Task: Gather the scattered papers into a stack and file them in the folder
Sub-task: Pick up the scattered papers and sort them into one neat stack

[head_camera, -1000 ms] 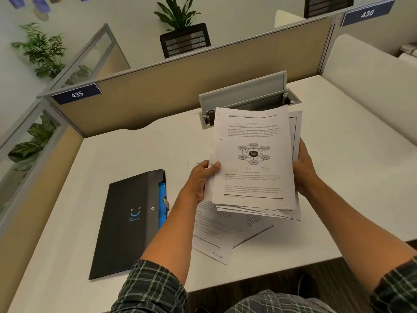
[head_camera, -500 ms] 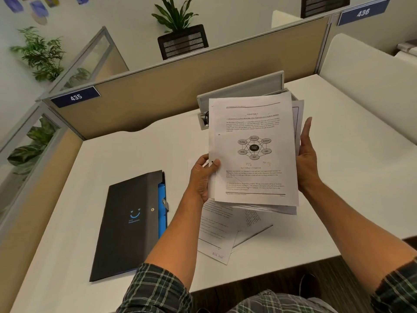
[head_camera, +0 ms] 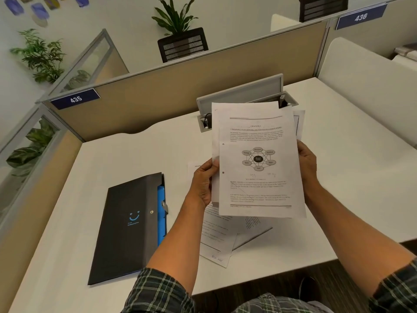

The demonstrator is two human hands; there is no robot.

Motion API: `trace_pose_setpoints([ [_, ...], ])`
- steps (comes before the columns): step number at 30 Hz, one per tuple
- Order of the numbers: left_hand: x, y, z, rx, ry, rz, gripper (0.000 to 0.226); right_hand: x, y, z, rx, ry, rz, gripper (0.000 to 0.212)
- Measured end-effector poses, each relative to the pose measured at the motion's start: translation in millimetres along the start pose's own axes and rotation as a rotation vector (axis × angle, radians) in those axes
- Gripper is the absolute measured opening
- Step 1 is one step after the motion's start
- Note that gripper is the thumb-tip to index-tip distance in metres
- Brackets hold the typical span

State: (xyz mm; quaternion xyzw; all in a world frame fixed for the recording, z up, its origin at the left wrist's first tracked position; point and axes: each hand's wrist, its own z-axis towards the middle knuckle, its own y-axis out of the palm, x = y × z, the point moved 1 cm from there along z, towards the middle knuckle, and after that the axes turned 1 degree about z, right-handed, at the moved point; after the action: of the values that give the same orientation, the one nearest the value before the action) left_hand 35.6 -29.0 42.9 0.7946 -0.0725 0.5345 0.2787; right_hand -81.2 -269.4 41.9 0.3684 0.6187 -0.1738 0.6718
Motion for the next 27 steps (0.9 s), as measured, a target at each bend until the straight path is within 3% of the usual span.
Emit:
trace_pose_setpoints([
  [2,-1,3,1,0.011,-0.004,0.059,0.021,-1,-3,2,0.045,0.080,0.000,0.028],
  [5,-5,9,3,0.052,-0.019,0.148,0.018,4,-7,2,-0.092,0.301,0.335,0.057],
  [7,-10,10,4,0.077,-0.039,0.178,0.017,10,-7,4,-0.210,0.298,0.346,0.064],
  [9,-15,10,5,0.102,-0.069,0.191,0.027,14,-8,4,-0.238,0.190,0.226,0.056],
  [12,-21,9,6,0.121,-0.097,0.192,0.030,14,-9,5,-0.078,0.159,0.187,0.047],
  [14,-23,9,5,0.129,-0.108,0.188,0.029,14,-11,5,0.035,0.174,0.159,0.029],
  [16,-24,9,6,0.138,-0.116,0.184,0.025,17,-12,5,0.045,0.193,0.077,0.014],
  [23,-19,3,9,0.158,-0.185,0.161,0.039,13,-14,10,0.130,0.130,-0.059,0.017],
  [27,-20,3,7,0.168,-0.101,0.197,0.026,14,-17,18,0.206,0.178,-0.045,0.014],
])
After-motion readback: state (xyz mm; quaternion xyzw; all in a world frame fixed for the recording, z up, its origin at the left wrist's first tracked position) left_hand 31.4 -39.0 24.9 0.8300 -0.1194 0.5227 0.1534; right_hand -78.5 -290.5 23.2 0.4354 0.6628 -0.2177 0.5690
